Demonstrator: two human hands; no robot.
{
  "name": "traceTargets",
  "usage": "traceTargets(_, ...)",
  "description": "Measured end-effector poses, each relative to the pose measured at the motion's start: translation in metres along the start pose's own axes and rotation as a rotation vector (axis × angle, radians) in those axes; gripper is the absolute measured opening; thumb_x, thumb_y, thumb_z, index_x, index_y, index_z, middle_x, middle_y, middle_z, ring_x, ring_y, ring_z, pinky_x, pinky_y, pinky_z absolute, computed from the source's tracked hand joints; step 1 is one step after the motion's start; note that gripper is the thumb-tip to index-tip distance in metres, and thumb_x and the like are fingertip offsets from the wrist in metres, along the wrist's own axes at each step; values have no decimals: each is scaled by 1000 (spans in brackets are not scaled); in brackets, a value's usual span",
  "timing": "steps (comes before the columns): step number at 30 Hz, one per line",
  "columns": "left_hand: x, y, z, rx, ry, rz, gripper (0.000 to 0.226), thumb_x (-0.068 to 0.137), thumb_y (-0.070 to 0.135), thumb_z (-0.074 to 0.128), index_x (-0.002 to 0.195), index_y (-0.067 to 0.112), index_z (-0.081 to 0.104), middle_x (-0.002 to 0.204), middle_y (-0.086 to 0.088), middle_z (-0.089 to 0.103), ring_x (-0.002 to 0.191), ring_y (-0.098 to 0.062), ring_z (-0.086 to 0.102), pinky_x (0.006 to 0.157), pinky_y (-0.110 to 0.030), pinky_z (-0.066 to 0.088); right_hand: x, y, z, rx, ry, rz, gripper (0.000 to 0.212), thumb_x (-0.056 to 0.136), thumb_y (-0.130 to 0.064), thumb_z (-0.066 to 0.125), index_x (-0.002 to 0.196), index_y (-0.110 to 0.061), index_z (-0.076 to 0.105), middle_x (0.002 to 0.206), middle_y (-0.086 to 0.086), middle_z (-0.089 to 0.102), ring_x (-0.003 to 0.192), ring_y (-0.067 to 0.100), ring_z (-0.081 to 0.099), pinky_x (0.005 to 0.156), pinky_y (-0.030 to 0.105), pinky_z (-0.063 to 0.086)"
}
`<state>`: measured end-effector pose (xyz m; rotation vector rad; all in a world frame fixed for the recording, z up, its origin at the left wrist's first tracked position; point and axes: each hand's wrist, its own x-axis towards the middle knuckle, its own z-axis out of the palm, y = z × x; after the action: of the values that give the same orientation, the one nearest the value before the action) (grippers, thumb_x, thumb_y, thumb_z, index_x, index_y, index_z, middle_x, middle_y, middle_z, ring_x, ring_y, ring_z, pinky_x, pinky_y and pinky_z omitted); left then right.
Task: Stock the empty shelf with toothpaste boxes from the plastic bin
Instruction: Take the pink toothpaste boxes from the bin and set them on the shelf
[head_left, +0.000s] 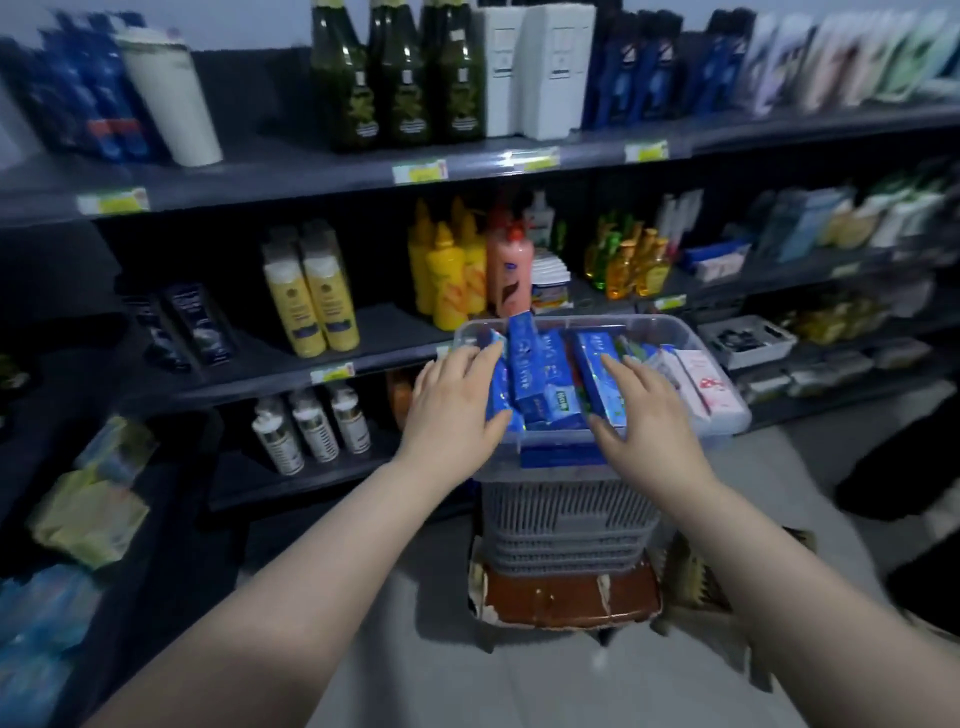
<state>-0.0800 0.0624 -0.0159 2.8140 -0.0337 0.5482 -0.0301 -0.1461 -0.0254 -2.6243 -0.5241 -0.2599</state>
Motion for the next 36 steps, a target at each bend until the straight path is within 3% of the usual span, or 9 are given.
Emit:
traceTargets(10, 99, 43, 91, -127, -285, 245, 74, 90, 37, 59, 150, 22, 18, 143, -6, 37, 133, -27, 33, 111, -39, 23, 9, 98, -3, -90, 86, 404, 64, 88, -29, 60, 145, -12, 36, 147, 11, 40, 134, 28, 35, 111, 40, 28)
traceTargets(16, 155, 74, 133, -148, -429, 234, 81, 87, 45, 61, 150, 17, 18, 150, -9, 33, 138, -29, 29, 113, -42, 25, 40, 147, -7, -117, 61, 477, 61, 91, -32, 57, 144, -9, 38, 147, 12, 40, 135, 28, 35, 113, 40, 28)
traceTargets(22, 194, 95, 174, -243, -592, 196, 90, 83, 48, 66, 150, 18, 16, 154, -7, 27, 140, -28, 24, 112, -39, 25, 96, 196, -3, -61, -57, 379, 57, 92, -29, 56, 143, -11, 39, 146, 11, 39, 134, 30, 35, 111, 37, 28)
traceTargets(27, 227, 105, 201, -255, -647, 93, 96, 75, 52, 71, 149, 18, 20, 151, -6, 32, 138, -27, 28, 113, -41, 26, 154, 239, 15, -92, -249, 165, 50, 93, -19, 46, 143, -16, 40, 145, 9, 43, 135, 31, 34, 112, 42, 27)
traceTargets(31, 236, 106, 216, -193, -708, 51, 95, 69, 62, 70, 145, 25, 26, 140, -2, 46, 132, -24, 32, 110, -43, 23, 189, 258, 30, -246, -409, 10, 49, 96, -27, 40, 144, -18, 37, 149, 4, 39, 142, 28, 24, 115, 43, 19)
traceTargets(34, 235, 104, 217, -172, -699, 44, 94, 67, 66, 69, 144, 27, 29, 141, -1, 42, 133, -23, 28, 111, -42, 20, 204, 263, 32, -311, -455, -86, 44, 96, -38, 38, 131, -17, 52, 136, 6, 53, 134, 29, 34, 114, 45, 18)
traceTargets(36, 236, 105, 214, -154, -670, 57, 87, 66, 67, 69, 137, 27, 39, 131, 4, 45, 128, -21, 31, 109, -41, 21, 208, 265, 26, -300, -445, -142, 47, 91, -45, 39, 124, -18, 58, 125, 5, 58, 122, 28, 42, 111, 43, 20)
